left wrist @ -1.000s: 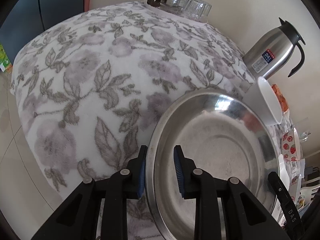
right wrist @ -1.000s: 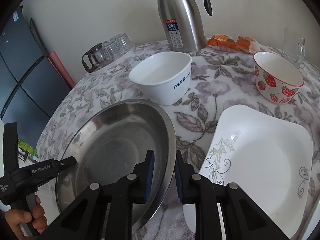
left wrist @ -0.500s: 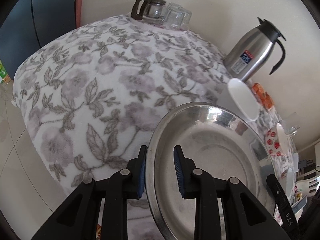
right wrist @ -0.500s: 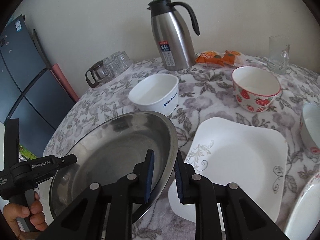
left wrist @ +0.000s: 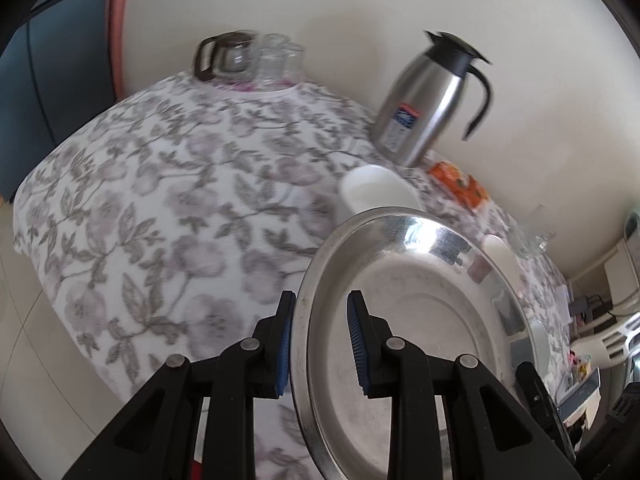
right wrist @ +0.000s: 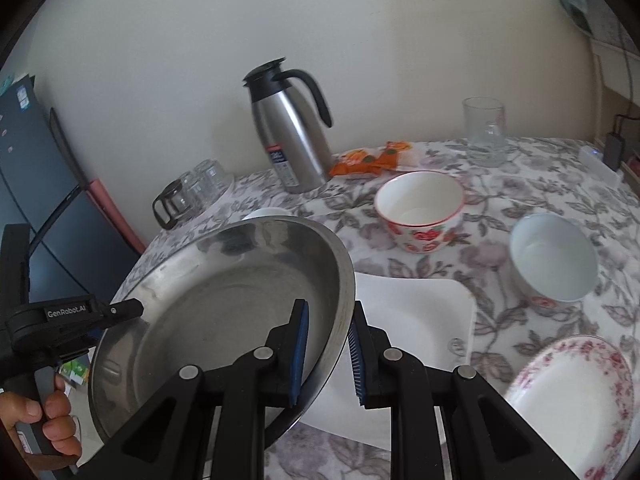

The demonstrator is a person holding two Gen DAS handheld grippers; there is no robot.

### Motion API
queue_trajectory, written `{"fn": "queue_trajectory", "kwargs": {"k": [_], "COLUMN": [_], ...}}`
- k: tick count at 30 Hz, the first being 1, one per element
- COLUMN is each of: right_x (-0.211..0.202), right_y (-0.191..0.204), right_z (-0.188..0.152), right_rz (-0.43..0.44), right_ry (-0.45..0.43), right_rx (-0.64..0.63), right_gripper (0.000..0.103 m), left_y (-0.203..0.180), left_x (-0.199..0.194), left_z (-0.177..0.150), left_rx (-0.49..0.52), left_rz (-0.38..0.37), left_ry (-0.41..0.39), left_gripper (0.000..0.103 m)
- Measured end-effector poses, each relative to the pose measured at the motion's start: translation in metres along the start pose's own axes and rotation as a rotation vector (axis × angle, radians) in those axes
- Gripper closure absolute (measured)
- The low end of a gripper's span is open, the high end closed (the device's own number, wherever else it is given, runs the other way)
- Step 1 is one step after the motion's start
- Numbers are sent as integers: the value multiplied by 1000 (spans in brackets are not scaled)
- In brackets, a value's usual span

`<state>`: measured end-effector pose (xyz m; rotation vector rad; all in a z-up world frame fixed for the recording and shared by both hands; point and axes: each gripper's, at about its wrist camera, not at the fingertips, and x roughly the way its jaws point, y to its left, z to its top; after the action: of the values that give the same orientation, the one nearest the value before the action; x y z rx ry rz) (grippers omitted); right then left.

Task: Organize plates and bowls
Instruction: 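Lift the basin with both grippers and carry it toward the table center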

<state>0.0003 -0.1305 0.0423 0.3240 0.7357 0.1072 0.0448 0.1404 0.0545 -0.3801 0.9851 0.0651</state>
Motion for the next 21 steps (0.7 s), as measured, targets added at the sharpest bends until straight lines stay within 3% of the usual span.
{"fn": "queue_trajectory", "kwargs": {"k": [9, 16, 21], "right_x": [-26, -34, -40], "right_y": [-57, -100, -124], "right_z": [1, 0, -1], "right_rz": [-56, -109, -126], "right_ry": [-45, -55, -65], "right_rx": [110, 211, 262], "right_gripper": [82, 82, 82], "left_y": [-64, -105, -127], "left_x": [10, 34, 46], "left_z": [-13, -29, -38], "left_rx": [88, 114, 156], "left_rz": [-21, -38, -82], "left_ry": [32, 101, 122], "left_gripper": [76, 76, 76]}}
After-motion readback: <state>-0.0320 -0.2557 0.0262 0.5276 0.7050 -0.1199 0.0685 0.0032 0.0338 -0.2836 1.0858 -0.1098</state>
